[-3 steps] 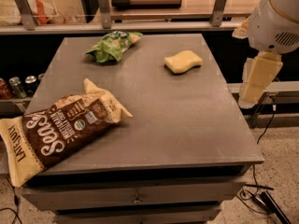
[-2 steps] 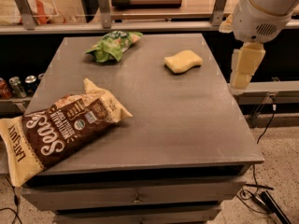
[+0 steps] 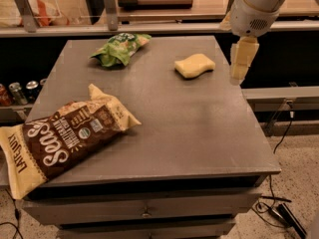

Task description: Pick sponge

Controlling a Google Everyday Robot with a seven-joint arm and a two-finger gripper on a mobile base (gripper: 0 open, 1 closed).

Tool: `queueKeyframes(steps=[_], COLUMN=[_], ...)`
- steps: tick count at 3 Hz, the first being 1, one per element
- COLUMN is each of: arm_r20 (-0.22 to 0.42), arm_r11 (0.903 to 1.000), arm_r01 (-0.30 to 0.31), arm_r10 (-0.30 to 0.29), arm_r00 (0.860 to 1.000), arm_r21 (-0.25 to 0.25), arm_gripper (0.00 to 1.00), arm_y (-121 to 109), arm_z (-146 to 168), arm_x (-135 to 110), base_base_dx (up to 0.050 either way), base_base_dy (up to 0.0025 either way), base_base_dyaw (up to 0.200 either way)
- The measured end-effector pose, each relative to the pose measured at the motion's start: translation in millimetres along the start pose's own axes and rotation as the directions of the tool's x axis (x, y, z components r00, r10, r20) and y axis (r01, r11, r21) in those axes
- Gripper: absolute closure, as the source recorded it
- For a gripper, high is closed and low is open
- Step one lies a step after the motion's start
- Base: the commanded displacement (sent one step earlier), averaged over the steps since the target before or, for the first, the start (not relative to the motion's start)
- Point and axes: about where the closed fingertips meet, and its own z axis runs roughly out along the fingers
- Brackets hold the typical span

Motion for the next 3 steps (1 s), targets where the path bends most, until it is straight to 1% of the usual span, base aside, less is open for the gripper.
queueKeyframes(steps=[1,3], arm_r20=[0.034,0.068], arm_r11=[0.9999,0.9991], arm_r01=[-0.009,-0.042], arm_r10=[0.009,0.041], arm_r00=[0.999,0.997], arm_r21=[-0.009,0.004], arm_gripper=[0.00,0.00], arm_y=[-23,-55], arm_z=[23,58], arm_x=[-6,-16], base_base_dx=[0.000,0.000], base_base_dy=[0.00000,0.00000], base_base_dyaw=[0.000,0.000])
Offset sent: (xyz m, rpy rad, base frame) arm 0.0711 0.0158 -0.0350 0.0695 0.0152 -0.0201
